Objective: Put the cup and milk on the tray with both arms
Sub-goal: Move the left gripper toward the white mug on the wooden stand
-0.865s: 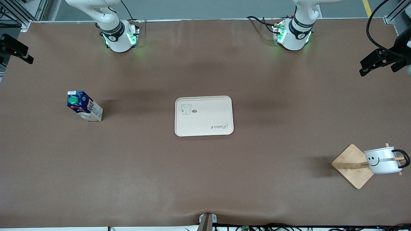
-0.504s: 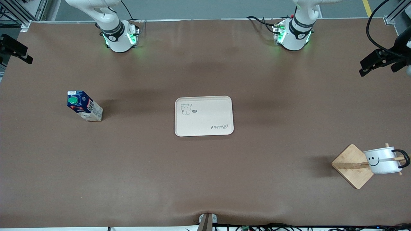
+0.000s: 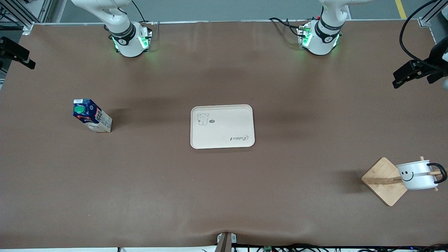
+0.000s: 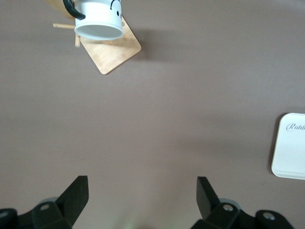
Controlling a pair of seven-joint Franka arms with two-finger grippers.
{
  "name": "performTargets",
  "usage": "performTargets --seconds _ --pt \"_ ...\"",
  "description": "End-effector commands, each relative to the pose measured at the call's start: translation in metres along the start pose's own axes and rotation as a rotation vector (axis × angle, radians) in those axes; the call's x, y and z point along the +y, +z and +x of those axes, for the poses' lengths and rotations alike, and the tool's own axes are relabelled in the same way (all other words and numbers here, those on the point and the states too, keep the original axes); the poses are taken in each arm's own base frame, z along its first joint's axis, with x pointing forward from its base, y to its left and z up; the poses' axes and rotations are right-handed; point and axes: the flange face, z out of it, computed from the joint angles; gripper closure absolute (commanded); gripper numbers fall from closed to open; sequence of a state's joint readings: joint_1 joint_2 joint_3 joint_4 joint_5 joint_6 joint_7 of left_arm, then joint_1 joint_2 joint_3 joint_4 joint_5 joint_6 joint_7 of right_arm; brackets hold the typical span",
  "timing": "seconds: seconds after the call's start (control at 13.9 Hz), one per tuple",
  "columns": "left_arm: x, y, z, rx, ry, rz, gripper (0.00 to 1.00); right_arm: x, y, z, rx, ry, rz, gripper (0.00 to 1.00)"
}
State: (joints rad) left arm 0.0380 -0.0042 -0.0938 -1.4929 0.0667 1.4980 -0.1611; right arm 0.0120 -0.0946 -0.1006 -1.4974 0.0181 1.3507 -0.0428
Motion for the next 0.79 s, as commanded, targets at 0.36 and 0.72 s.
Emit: performTargets --seconds 0.36,0.72 --pt "0.002 0.085 0.042 0.098 -0.168 0.025 0.0 0.02 0.001 0.003 -0.007 0.045 0.032 0.0" --pt "0.002 0.15 0.08 0.143 -0.267 0.031 0.0 0.011 0.008 0.01 -0.022 0.027 0.029 0.0"
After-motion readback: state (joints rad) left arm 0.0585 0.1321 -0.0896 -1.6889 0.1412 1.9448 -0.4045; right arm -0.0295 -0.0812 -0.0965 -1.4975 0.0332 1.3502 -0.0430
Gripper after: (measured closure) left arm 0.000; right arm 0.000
